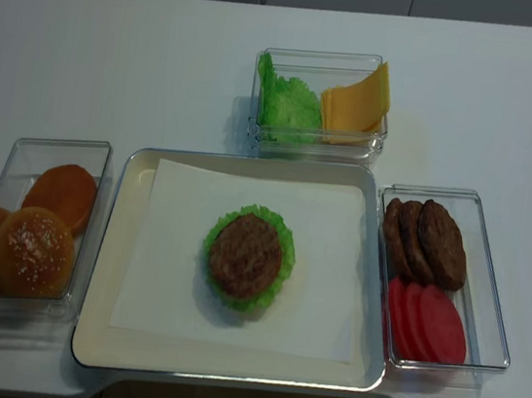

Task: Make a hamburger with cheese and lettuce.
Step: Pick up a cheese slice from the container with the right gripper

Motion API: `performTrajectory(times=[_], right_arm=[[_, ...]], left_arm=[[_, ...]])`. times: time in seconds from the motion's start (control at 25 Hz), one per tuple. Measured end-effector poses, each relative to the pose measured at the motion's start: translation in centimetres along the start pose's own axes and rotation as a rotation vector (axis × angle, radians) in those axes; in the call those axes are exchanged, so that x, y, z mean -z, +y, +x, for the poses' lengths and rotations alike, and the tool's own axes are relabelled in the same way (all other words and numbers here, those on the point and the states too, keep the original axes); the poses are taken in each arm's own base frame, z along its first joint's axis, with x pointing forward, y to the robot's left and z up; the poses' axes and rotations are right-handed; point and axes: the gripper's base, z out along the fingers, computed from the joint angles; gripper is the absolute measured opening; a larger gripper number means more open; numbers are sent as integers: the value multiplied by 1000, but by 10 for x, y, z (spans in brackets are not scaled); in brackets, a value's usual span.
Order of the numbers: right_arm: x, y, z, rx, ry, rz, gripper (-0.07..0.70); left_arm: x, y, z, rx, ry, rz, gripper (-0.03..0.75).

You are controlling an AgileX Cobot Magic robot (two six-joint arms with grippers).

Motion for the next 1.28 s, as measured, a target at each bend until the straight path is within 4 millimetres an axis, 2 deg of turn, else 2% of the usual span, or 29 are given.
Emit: performTrajectory(times=[1.28], right_arm=[[0,0,0,0,0,0,468]], left_arm=[[0,0,0,0,0,0,439]])
